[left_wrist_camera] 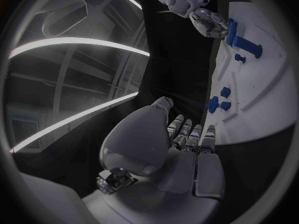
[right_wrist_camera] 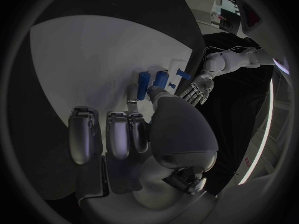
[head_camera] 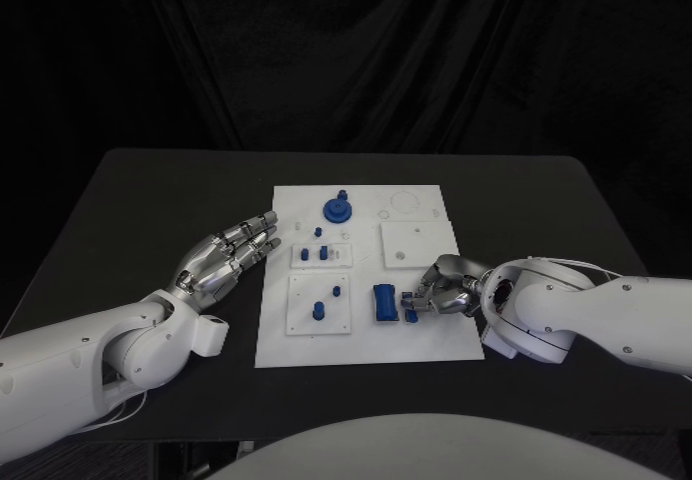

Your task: Assemble the parts on the task board

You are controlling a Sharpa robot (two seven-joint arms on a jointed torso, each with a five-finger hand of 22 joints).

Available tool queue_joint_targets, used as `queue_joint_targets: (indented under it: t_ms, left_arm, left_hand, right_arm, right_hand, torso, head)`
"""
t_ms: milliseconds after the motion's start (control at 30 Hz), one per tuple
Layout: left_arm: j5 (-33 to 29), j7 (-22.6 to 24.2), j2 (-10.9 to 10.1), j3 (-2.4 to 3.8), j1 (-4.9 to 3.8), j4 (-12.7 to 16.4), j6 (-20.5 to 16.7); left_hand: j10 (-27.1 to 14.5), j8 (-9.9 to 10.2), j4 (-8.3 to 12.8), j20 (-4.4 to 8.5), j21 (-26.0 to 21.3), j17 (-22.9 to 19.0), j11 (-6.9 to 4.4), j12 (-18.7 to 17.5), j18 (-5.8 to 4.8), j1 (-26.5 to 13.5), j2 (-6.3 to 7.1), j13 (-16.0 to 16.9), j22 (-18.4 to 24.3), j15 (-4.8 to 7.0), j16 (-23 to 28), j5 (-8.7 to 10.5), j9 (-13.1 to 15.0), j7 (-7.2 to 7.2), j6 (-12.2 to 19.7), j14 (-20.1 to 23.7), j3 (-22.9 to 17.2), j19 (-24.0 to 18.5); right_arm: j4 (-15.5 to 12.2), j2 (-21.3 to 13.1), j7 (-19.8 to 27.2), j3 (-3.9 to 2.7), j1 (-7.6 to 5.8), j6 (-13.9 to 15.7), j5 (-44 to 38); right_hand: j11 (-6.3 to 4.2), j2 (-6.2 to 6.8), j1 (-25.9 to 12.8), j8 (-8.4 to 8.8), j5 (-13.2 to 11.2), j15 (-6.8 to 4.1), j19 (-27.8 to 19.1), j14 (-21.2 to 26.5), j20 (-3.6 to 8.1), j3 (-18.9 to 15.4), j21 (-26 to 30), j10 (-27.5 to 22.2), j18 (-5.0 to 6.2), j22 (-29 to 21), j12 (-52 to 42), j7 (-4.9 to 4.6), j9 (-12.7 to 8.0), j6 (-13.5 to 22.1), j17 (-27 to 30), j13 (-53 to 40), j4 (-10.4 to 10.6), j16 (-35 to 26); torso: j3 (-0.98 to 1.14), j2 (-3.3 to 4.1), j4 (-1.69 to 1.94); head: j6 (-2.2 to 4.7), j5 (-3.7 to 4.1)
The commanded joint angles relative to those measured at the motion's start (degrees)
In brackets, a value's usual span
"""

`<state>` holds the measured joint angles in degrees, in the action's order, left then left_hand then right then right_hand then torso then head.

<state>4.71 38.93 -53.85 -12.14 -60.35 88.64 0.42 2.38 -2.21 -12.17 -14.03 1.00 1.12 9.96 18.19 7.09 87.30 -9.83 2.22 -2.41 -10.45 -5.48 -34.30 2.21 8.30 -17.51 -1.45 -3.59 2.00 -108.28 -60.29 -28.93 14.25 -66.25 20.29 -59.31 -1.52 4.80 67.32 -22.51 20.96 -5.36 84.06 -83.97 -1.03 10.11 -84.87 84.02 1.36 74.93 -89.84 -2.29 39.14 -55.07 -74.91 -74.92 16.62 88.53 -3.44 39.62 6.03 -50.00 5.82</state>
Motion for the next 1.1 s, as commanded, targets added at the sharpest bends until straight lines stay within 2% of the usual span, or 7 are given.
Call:
queue_joint_targets:
  t_ms: [33,133,433,633,800,1000,1100]
  left_arm:
    - [0.2,3.9,0.1,0.05,0.08,0.0,0.8]
    - [0.2,3.8,0.1,0.05,0.09,0.0,0.8]
    - [0.2,3.6,0.1,0.05,0.15,0.0,0.9]
    - [0.2,3.7,0.0,0.05,0.20,0.0,0.9]
    - [0.2,3.6,-0.2,0.05,0.22,0.1,0.9]
    - [0.2,3.6,-0.3,0.05,0.23,0.2,0.7]
    - [0.2,3.6,-0.3,0.05,0.23,0.2,0.7]
  left_hand:
    - [0.0,-0.2,-0.1,-0.33,0.2,0.1,0.50,0.3,0.38,-0.3,0.27,0.1,-0.1,-0.50,-0.4,0.19,0.0,0.21,0.2,0.0,-0.4,0.0]
    - [0.0,-0.2,-0.1,-0.33,0.2,0.1,0.50,0.3,0.37,-0.3,0.29,0.1,-0.1,-0.51,-0.4,0.32,0.0,0.28,0.1,0.0,-0.4,0.0]
    - [0.0,-0.3,-0.2,-0.33,0.2,0.1,0.41,0.3,0.36,-0.5,0.33,0.1,-0.1,-0.51,-0.4,0.50,0.0,0.60,0.1,0.0,-0.5,0.0]
    - [0.0,-0.3,-0.2,-0.33,0.2,0.1,0.41,0.3,0.36,-0.5,0.33,0.1,-0.1,-0.51,-0.4,0.50,0.0,0.60,0.1,0.0,-0.5,0.0]
    - [0.0,-0.3,-0.2,-0.33,0.2,0.1,0.41,0.3,0.36,-0.5,0.33,0.1,-0.1,-0.51,-0.4,0.50,0.0,0.60,0.1,0.0,-0.5,0.0]
    - [0.0,-0.3,-0.2,-0.33,0.2,0.1,0.42,0.4,0.36,-0.5,0.33,0.1,-0.1,-0.52,-0.5,0.48,0.0,0.67,0.0,0.0,-0.6,0.0]
    - [0.0,-0.3,-0.2,-0.33,0.2,0.1,0.42,0.4,0.36,-0.5,0.33,0.1,-0.1,-0.52,-0.5,0.48,0.0,0.67,0.0,0.0,-0.6,0.0]
  right_arm:
    - [0.0,0.1,-1.4,-0.01,0.15,-0.4,-1.0]
    - [0.0,0.1,-1.3,-0.01,0.15,-0.1,-1.1]
    - [-0.3,-0.4,-0.1,-0.01,0.16,2.4,-2.3]
    - [-1.7,-2.1,1.8,0.01,0.18,5.1,-3.1]
    - [-3.2,-4.1,2.6,0.03,0.35,5.9,-3.7]
    - [-5.3,-6.8,2.3,0.07,1.15,4.5,-4.0]
    - [-5.7,-7.6,1.6,0.08,1.53,2.8,-4.0]
  right_hand:
    - [0.33,-0.39,-2.1,0.00,-3.2,0.59,3.4,-5.4,-0.49,-1.2,0.4,6.0,0.18,13.0,-0.2,-0.57,-0.2,-0.1,-11.8,-15.1,0.0,-0.3]
    - [0.37,-0.94,-3.9,0.03,-5.5,0.64,3.4,-5.3,-0.56,-2.2,0.5,6.0,0.22,13.0,-0.2,-0.60,-0.4,-0.2,-11.6,-15.1,0.0,-0.3]
    - [0.31,-1.82,-6.6,-0.08,-9.0,0.60,3.4,-5.3,-0.56,-4.0,0.6,6.0,0.25,12.9,-0.2,-0.52,-0.7,-0.3,-11.5,-15.1,0.1,-0.4]
    - [0.29,-1.93,-7.6,-0.11,-9.1,0.58,3.4,-5.3,-0.54,-4.6,0.5,6.0,0.23,13.0,-0.2,-0.49,-0.8,-0.4,-11.5,-15.1,0.2,-0.4]
    - [0.28,-1.84,-7.8,-0.12,-9.1,0.57,3.4,-5.3,-0.54,-4.7,0.5,6.0,0.23,13.0,-0.2,-0.48,-0.8,-0.3,-11.5,-15.1,0.2,-0.4]
    - [0.25,-1.35,-8.3,-0.23,-9.0,0.55,3.4,-5.3,-0.52,-5.2,0.5,6.0,0.21,13.0,-0.2,-0.44,-0.8,-0.4,-11.4,-15.1,0.2,-0.4]
    - [-0.02,-0.92,-8.9,-1.36,-9.2,0.37,3.4,-5.3,-0.41,-5.6,0.5,6.0,0.23,13.0,-0.2,-0.08,-0.2,-1.3,-11.4,-15.1,0.2,-0.4]
  torso:
    - [-0.01,-0.06,-0.02]
    - [0.00,-0.08,0.01]
    - [0.03,-0.08,0.10]
    - [0.02,-0.09,0.03]
    - [0.03,-0.10,0.01]
    - [0.01,-0.08,0.08]
    - [0.00,-0.11,0.10]
  head:
    - [0.00,-0.01]
    - [0.00,0.02]
    - [0.00,0.12]
    - [0.00,-0.10]
    - [0.00,-0.26]
    - [0.00,0.12]
    - [0.00,0.25]
